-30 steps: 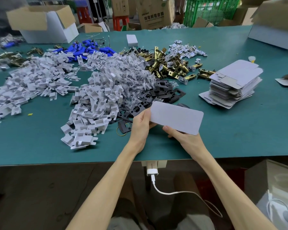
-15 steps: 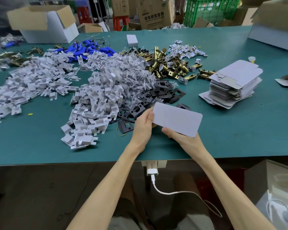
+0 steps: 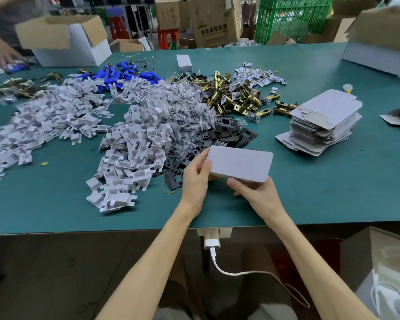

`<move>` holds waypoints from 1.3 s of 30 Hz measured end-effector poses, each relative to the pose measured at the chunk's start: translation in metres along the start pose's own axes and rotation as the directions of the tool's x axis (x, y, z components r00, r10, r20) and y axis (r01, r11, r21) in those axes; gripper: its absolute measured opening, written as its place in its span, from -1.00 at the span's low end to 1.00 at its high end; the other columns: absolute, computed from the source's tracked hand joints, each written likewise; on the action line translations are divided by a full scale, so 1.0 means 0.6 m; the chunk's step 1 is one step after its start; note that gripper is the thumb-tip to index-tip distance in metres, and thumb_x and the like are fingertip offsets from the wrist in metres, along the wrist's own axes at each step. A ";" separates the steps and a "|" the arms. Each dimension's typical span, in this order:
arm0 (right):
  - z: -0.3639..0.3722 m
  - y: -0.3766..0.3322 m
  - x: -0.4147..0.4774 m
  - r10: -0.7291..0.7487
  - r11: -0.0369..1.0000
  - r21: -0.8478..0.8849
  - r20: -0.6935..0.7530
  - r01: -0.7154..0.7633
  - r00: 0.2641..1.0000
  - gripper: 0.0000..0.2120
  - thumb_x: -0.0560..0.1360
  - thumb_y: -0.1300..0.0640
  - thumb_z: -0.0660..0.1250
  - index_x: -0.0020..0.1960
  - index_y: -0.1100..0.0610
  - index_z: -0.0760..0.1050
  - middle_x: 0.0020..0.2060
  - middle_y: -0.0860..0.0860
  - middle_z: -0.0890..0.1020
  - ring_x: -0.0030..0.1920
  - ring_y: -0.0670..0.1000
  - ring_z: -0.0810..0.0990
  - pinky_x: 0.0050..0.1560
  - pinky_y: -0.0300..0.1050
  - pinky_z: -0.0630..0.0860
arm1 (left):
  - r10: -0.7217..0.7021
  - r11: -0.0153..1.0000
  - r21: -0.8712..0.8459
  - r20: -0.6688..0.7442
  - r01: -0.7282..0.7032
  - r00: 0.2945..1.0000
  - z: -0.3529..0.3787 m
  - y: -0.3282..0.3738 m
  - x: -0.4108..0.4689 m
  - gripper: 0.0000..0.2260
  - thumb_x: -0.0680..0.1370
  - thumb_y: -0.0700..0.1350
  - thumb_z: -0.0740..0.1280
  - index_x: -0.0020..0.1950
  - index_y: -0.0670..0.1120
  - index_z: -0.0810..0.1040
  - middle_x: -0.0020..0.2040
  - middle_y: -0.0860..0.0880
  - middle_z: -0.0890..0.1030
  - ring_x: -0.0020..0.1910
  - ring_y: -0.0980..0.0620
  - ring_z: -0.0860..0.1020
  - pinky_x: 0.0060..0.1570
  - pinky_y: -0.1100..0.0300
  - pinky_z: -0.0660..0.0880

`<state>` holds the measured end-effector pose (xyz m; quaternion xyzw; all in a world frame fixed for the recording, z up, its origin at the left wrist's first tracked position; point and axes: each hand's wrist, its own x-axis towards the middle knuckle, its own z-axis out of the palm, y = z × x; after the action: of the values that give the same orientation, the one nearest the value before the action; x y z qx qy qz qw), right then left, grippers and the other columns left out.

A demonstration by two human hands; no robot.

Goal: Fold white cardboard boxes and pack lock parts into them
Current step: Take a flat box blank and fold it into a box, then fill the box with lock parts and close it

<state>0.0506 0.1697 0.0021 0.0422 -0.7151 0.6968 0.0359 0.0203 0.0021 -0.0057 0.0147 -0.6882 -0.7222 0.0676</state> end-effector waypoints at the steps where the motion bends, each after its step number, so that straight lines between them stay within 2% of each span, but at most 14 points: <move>1: -0.002 0.000 0.001 -0.011 1.000 0.021 -0.001 0.011 1.000 -0.84 0.48 0.21 0.52 0.04 0.05 0.67 -0.09 0.01 0.76 -0.19 -0.04 0.69 -0.13 -0.14 0.63 | -0.009 1.000 -0.012 -0.013 0.009 1.000 -0.001 -0.001 0.001 -0.67 0.73 -0.16 0.24 0.50 -0.12 0.50 0.33 -0.06 0.64 0.32 -0.09 0.60 0.29 -0.16 0.57; 8: -0.001 0.004 0.004 -0.055 0.996 0.066 -0.019 0.056 0.998 -0.77 0.51 0.28 0.48 0.06 -0.03 0.65 -0.10 -0.02 0.75 -0.16 0.06 0.71 -0.19 -0.08 0.67 | -0.010 1.000 -0.010 0.104 0.011 0.995 -0.001 0.001 0.001 -0.65 0.74 -0.16 0.22 0.54 -0.11 0.47 0.36 -0.06 0.62 0.36 -0.12 0.57 0.32 -0.13 0.56; 12: -0.011 0.005 0.007 -0.055 0.993 0.096 -0.075 0.062 0.996 -0.89 0.55 0.21 0.45 0.06 0.06 0.67 -0.07 0.05 0.75 -0.11 0.12 0.74 -0.21 -0.07 0.66 | 0.044 0.970 0.225 0.195 -0.088 0.980 0.007 0.018 -0.010 -0.52 0.73 -0.07 0.26 0.64 -0.11 0.29 0.48 -0.05 0.49 0.41 -0.07 0.50 0.40 -0.11 0.49; 15: -0.007 0.007 0.007 -0.049 0.994 -0.099 -0.116 0.038 0.992 -0.95 0.57 0.13 0.44 -0.01 0.08 0.68 -0.21 0.06 0.75 -0.25 0.09 0.72 -0.18 0.08 0.65 | 0.152 0.804 0.495 0.365 -0.329 0.919 -0.002 0.024 -0.006 -0.32 0.64 0.07 0.37 0.67 -0.13 0.20 0.66 -0.05 0.20 0.64 0.04 0.13 0.63 0.11 0.07; 17: 0.000 -0.003 0.002 -0.113 0.952 -0.296 -0.109 0.076 0.988 -0.91 0.57 0.04 0.44 0.00 0.05 0.66 -0.19 -0.04 0.73 -0.25 -0.04 0.69 -0.12 0.00 0.62 | 0.232 0.626 0.583 0.494 -0.517 0.838 -0.011 0.026 0.002 -0.30 0.58 0.04 0.47 0.62 -0.18 0.29 0.64 -0.10 0.24 0.63 -0.06 0.13 0.62 0.07 0.06; 18: 0.004 -0.012 -0.001 -0.162 0.919 -0.375 -0.076 0.122 0.984 -0.84 0.57 0.00 0.43 0.07 0.06 0.66 -0.13 -0.07 0.72 -0.20 -0.09 0.68 -0.08 -0.06 0.61 | 0.259 0.596 0.580 0.515 -0.555 0.817 -0.012 0.026 0.003 -0.34 0.56 -0.05 0.51 0.58 -0.21 0.35 0.59 -0.13 0.32 0.58 -0.09 0.22 0.61 0.02 0.14; 21: 0.010 -0.044 -0.005 -0.304 0.780 -0.549 0.089 0.301 0.949 -0.72 0.59 -0.10 0.38 0.19 0.05 0.59 -0.04 -0.06 0.70 -0.14 -0.05 0.64 -0.05 -0.04 0.58 | 0.283 0.743 0.466 0.431 -0.480 0.857 -0.008 0.019 0.003 -0.57 0.56 -0.23 0.49 0.41 -0.14 0.49 0.30 -0.06 0.57 0.28 0.08 0.52 0.34 0.15 0.47; 23: 0.010 -0.059 -0.003 -0.365 0.668 -0.633 0.179 0.391 0.914 -0.65 0.61 -0.11 0.33 0.33 0.01 0.48 -0.03 -0.05 0.70 -0.16 0.00 0.65 -0.10 0.00 0.58 | 0.248 0.813 0.429 0.357 -0.394 0.901 -0.009 0.012 0.003 -0.80 0.60 -0.18 0.45 0.15 0.02 0.52 -0.02 0.00 0.61 -0.10 0.21 0.53 -0.05 0.35 0.47; 25: 0.004 -0.064 0.006 -0.405 0.669 -0.618 0.161 0.412 0.900 -0.64 0.63 -0.03 0.32 0.40 -0.04 0.40 -0.09 -0.05 0.70 -0.25 -0.03 0.67 -0.15 0.02 0.61 | 0.209 0.846 0.427 0.289 -0.321 0.934 -0.012 0.001 0.008 -0.86 0.62 -0.09 0.44 0.02 0.05 0.48 -0.15 -0.07 0.58 -0.24 0.15 0.50 -0.21 0.31 0.42; 28: -0.009 -0.064 0.047 -0.402 0.800 -0.477 0.021 0.363 0.915 -0.77 0.65 0.12 0.32 0.29 -0.03 0.44 -0.14 -0.06 0.66 -0.27 -0.07 0.67 -0.16 0.04 0.64 | 0.109 0.939 0.293 0.235 -0.177 0.966 -0.016 -0.002 0.015 -0.83 0.64 -0.10 0.42 0.14 0.09 0.48 0.07 -0.04 0.67 0.05 0.07 0.63 0.04 0.21 0.54; 30: -0.015 -0.060 0.104 -0.378 0.833 -0.472 -0.105 0.289 0.920 -0.80 0.64 0.15 0.32 0.25 0.07 0.46 -0.07 0.00 0.63 -0.15 -0.03 0.65 -0.06 0.08 0.64 | 0.067 0.974 0.194 0.255 -0.119 0.964 -0.015 -0.001 0.016 -0.79 0.65 -0.11 0.39 0.21 0.13 0.46 0.17 0.10 0.66 0.17 0.17 0.62 0.14 0.30 0.51; 32: -0.022 -0.058 0.177 -0.349 0.814 -0.545 -0.184 0.201 0.919 -0.77 0.64 0.16 0.32 0.27 0.18 0.45 0.07 0.08 0.57 -0.02 0.02 0.58 0.10 0.11 0.57 | 0.055 0.983 0.155 0.268 -0.099 0.962 -0.012 0.001 0.017 -0.79 0.64 -0.05 0.37 0.24 0.16 0.45 0.19 0.16 0.64 0.21 0.22 0.60 0.16 0.36 0.48; 35: -0.031 -0.063 0.285 -0.205 0.711 -0.700 -0.115 0.067 0.972 -0.56 0.63 0.14 0.33 0.46 0.22 0.33 0.34 0.20 0.40 0.25 0.14 0.48 0.40 0.08 0.41 | 0.080 0.974 0.185 0.252 -0.129 0.964 -0.011 -0.002 0.020 -0.81 0.63 0.05 0.32 0.23 0.17 0.44 0.20 0.00 0.60 0.18 0.13 0.58 0.15 0.30 0.47; 39: -0.043 -0.081 0.393 -0.048 0.634 -0.769 -0.135 -0.074 0.990 -0.42 0.62 0.20 0.33 0.57 0.24 0.21 0.49 0.25 0.27 0.40 0.26 0.41 0.43 0.10 0.33 | 0.069 0.970 0.209 0.259 -0.125 0.963 -0.011 -0.007 0.024 -0.83 0.63 0.08 0.28 0.21 0.15 0.41 0.23 -0.16 0.52 0.20 -0.01 0.54 0.24 0.12 0.48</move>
<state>-0.1782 0.1920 0.0770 -0.0324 -0.9400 0.3255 0.0964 0.0065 -0.0058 -0.0092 -0.1030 -0.7679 -0.6321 0.0136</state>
